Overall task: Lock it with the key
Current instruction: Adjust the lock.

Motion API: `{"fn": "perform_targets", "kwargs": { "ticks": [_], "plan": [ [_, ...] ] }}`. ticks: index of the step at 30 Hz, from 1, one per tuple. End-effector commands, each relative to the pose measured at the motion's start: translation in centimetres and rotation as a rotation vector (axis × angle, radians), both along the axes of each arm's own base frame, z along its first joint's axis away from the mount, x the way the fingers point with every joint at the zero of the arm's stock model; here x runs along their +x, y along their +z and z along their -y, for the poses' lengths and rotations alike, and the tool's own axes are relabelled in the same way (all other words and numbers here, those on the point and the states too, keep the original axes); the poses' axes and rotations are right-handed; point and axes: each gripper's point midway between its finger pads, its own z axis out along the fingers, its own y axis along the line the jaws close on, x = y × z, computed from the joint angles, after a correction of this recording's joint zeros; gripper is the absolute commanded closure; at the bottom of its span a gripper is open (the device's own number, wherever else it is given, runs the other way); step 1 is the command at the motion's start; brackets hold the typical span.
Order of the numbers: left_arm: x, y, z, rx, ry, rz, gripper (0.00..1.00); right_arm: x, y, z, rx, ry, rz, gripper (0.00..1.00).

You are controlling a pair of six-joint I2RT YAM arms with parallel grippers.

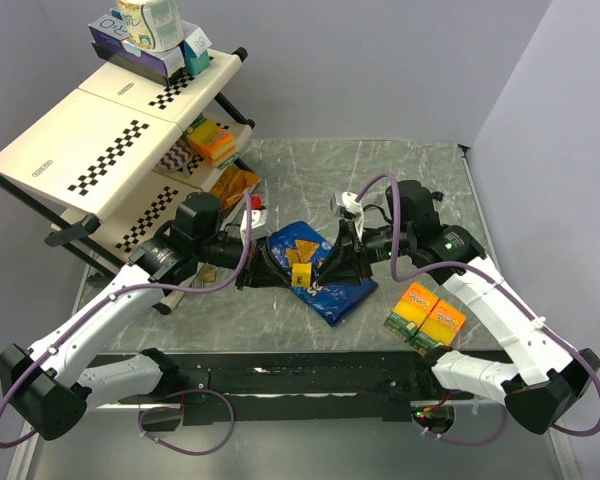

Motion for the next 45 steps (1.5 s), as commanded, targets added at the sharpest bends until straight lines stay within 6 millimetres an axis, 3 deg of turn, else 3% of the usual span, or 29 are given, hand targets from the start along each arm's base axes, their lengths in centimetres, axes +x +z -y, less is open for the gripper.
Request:
{"fn": "perform_targets", "kwargs": {
  "ticks": [1, 15, 24, 33, 45],
  "plan": [
    [-0.1, 2.3, 0.6, -0.081, -0.022, 0.017, 0.99, 0.2, 1.0, -0.7, 0.046, 0.013, 0.034, 0.73],
    [-0.1, 3.7, 1.2, -0.138, -0.017, -0.019, 0.99, -0.3, 0.7, -1.4, 0.065, 0.047, 0.02, 0.95],
    [-2.0, 4.8, 0.8, -0.199, -0.112, -0.02, 0.99, -0.5, 0.5, -1.7, 0.087, 0.074, 0.031, 0.97],
    [-2.7, 4.2, 0.3, -0.183, -0.132, 0.0, 0.99, -0.7, 0.6, -1.6, 0.085, 0.098, 0.037, 0.99],
    [-3.5, 3.8, 1.9, -0.15, -0.143, 0.054, 0.99, -0.5, 1.2, -2.2, 0.109, 0.111, 0.02, 1.0]
  ]
}}
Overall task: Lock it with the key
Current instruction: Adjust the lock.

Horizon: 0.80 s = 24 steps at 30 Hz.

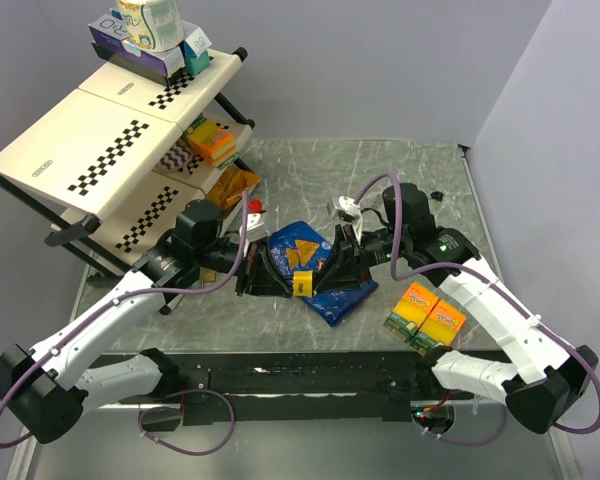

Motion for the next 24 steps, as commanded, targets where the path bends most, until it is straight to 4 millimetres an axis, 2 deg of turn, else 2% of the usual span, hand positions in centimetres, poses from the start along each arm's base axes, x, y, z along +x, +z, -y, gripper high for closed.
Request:
{"fn": "perform_targets", "kwargs": {
  "ticks": [1, 5, 8, 11, 14, 20, 24],
  "plan": [
    [-1.6, 3.6, 1.6, -0.105, -0.082, 0.203, 0.99, 0.6, 1.3, -1.5, 0.062, 0.04, 0.068, 1.0],
    [-1.1, 3.6, 2.0, -0.095, -0.05, 0.215, 0.99, 0.3, 0.9, -2.0, 0.046, 0.052, 0.056, 1.0],
    [0.3, 3.9, 2.4, -0.087, 0.032, 0.213, 0.99, 0.4, 0.8, -2.4, 0.048, 0.031, 0.025, 1.0],
    [1.5, 4.0, 2.8, -0.076, 0.113, 0.196, 0.99, 0.5, 1.2, -2.7, 0.068, 0.01, 0.021, 1.0],
    [2.6, 3.0, 3.1, -0.037, 0.173, 0.211, 0.99, 0.5, 1.9, -2.8, 0.091, 0.008, 0.04, 1.0],
    [2.4, 1.9, 3.7, -0.011, 0.18, 0.214, 0.99, 0.0, 2.7, -3.6, 0.117, 0.044, 0.038, 1.0],
    [2.1, 2.4, 3.9, -0.029, 0.169, 0.193, 0.99, -0.4, 2.7, -4.1, 0.128, 0.069, 0.034, 1.0]
  ]
}}
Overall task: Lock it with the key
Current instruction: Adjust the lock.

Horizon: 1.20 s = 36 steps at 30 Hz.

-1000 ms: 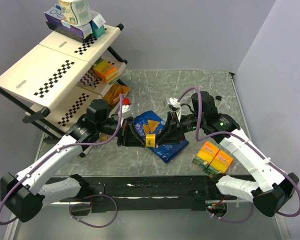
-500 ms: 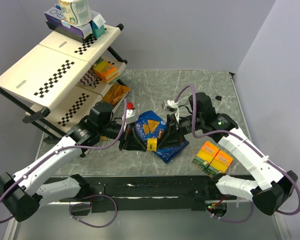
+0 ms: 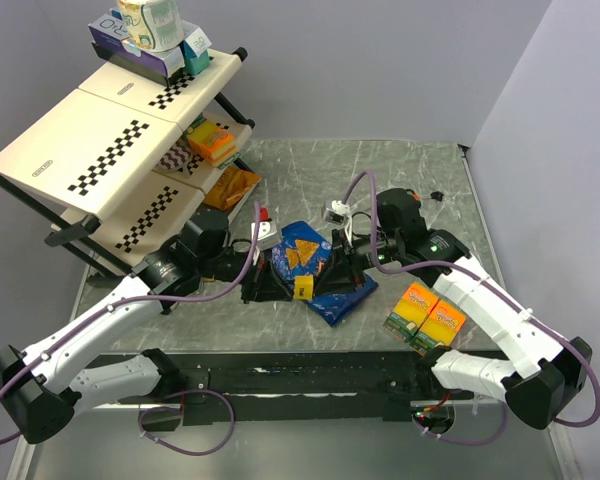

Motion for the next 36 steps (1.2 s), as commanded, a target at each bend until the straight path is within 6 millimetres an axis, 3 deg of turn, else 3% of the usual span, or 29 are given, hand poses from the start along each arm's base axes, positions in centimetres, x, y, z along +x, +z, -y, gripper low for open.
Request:
{"fn": "perform_targets", "kwargs": {
  "ticks": [1, 5, 10, 16, 21, 26, 29, 36],
  "plan": [
    [1.0, 5.2, 3.4, -0.181, -0.032, 0.187, 0.99, -0.8, 5.1, -3.7, 0.223, 0.146, 0.175, 1.0],
    [-0.2, 5.5, 2.6, -0.198, -0.09, 0.162, 0.99, -1.2, 4.7, -3.1, 0.207, 0.164, 0.197, 1.0],
    [0.5, 6.0, 0.7, -0.228, -0.1, 0.13, 0.99, -1.0, 4.4, -1.5, 0.184, 0.136, 0.213, 0.98],
    [0.9, 6.1, -0.9, -0.224, -0.125, 0.175, 0.99, -0.1, 4.1, 0.4, 0.157, 0.082, 0.208, 0.67],
    [1.1, 5.3, -1.4, -0.194, -0.12, 0.191, 0.99, 1.5, 4.4, 2.9, 0.13, 0.013, 0.24, 0.5],
    [1.2, 5.1, -1.6, -0.196, -0.131, 0.191, 0.99, 0.7, 5.0, 4.0, 0.113, 0.01, 0.261, 0.31],
    [0.4, 5.6, -1.6, -0.227, -0.187, 0.192, 0.99, 1.0, 5.4, 3.9, 0.122, -0.017, 0.265, 0.35],
    [-0.5, 6.9, -1.2, -0.28, -0.249, 0.14, 0.99, 2.0, 5.1, 2.5, 0.115, -0.08, 0.223, 0.6]
  ]
}}
